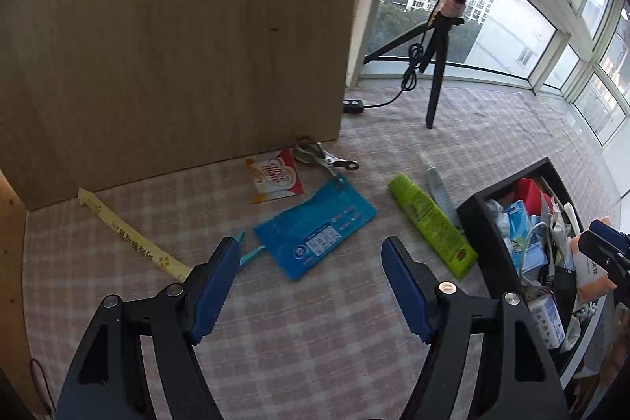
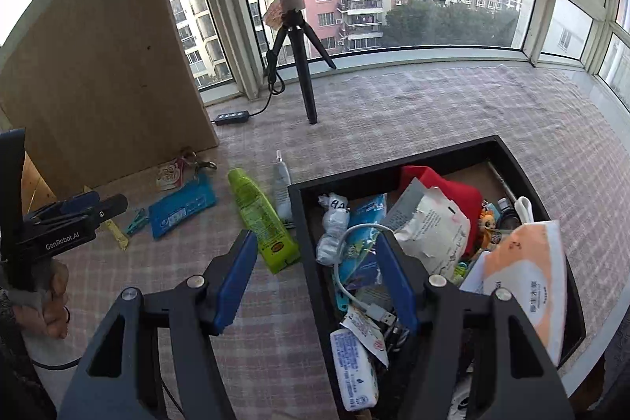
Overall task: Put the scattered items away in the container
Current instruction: 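Move the right gripper back toward the green tube on the mat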
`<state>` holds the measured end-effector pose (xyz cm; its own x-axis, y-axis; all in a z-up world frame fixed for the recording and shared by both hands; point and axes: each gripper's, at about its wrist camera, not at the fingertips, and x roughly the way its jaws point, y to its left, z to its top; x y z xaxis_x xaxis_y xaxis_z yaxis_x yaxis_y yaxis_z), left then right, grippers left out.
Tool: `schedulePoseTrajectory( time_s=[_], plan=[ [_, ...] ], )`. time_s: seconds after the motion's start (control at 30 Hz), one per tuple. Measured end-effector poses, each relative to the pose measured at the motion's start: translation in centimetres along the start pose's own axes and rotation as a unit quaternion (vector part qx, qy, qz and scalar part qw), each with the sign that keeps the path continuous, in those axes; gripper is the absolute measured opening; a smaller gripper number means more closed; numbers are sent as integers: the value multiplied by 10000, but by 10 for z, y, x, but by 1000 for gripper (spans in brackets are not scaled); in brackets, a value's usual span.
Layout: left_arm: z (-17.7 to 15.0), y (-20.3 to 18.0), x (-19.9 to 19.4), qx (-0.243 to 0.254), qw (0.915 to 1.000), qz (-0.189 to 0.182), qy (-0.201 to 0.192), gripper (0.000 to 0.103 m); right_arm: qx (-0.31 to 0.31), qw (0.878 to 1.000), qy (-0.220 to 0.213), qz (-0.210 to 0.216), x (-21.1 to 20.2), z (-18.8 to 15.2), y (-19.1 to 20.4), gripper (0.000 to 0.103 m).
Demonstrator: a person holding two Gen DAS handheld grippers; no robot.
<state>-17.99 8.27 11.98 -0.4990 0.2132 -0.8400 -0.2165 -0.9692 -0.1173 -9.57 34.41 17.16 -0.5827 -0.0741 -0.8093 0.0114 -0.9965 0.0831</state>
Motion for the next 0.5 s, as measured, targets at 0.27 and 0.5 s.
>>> schedulePoseTrajectory(
  time_s=[0.27, 0.5],
  plan=[
    [-9, 88, 12, -914, 9945, 488, 170, 72, -642, 9972, 359, 167, 52, 17, 49, 62],
    [-11, 128, 32, -1407, 9870, 688, 364, 72, -1188, 9902, 733, 82, 101, 23, 76, 62]
  ],
)
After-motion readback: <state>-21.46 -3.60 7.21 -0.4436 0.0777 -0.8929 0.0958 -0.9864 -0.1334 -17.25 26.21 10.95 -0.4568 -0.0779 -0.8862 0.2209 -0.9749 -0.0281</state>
